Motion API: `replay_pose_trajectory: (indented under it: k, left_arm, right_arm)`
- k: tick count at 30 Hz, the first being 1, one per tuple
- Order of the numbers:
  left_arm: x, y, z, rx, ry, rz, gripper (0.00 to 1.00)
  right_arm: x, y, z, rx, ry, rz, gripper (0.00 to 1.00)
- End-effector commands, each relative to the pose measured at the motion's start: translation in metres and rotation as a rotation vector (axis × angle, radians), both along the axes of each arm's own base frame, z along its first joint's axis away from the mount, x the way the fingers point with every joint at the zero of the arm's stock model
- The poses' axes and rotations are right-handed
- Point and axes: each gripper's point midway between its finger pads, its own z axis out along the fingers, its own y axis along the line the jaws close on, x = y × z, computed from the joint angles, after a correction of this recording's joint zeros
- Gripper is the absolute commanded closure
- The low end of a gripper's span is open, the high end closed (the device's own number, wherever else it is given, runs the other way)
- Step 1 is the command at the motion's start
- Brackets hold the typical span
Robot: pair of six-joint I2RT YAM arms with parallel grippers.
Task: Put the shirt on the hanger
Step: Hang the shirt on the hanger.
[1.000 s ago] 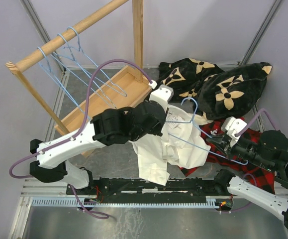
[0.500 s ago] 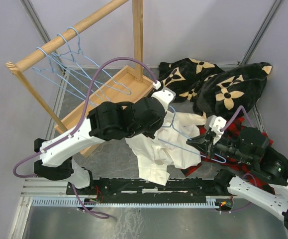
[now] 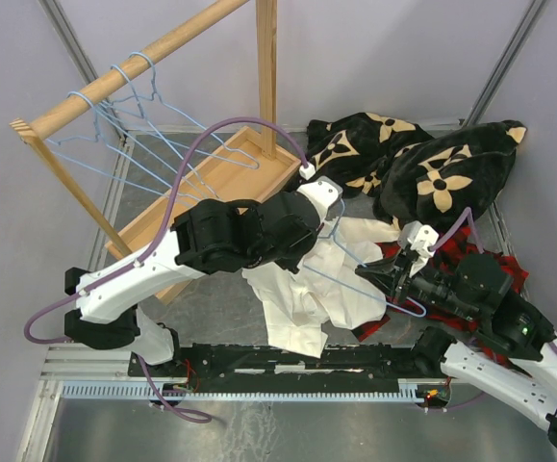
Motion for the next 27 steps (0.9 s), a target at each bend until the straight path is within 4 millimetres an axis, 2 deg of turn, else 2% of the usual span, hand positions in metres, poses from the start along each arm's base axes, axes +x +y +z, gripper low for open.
replay_pose_trajectory:
  k: [1,5,9,17,23,27]
  left_arm:
    - [0.003,0.002,0.033,-0.161,-0.05,0.022,0.97]
    - [0.003,0.007,0.038,-0.207,-0.059,0.04,0.97]
    - [0.004,0.015,0.037,-0.192,-0.069,0.058,0.97]
    - [0.003,0.03,0.026,-0.158,-0.06,0.09,0.97]
    - [0.004,0.046,0.023,-0.156,-0.067,0.133,0.97]
    - [0.004,0.056,0.02,-0.145,-0.074,0.148,0.97]
  right_arm:
    - [-0.001,0.005,0.023,0.162,-0.011,-0.009,1.0]
    - [-0.004,0.009,0.023,0.192,0.014,0.011,1.0]
    - [-0.008,0.025,0.018,0.184,0.076,0.073,1.0]
    - [-0.008,0.05,0.021,0.171,0.129,0.201,1.0]
    - [0.013,0.059,0.021,0.276,0.231,0.262,1.0]
    - [0.02,0.056,0.033,0.336,0.24,0.32,1.0]
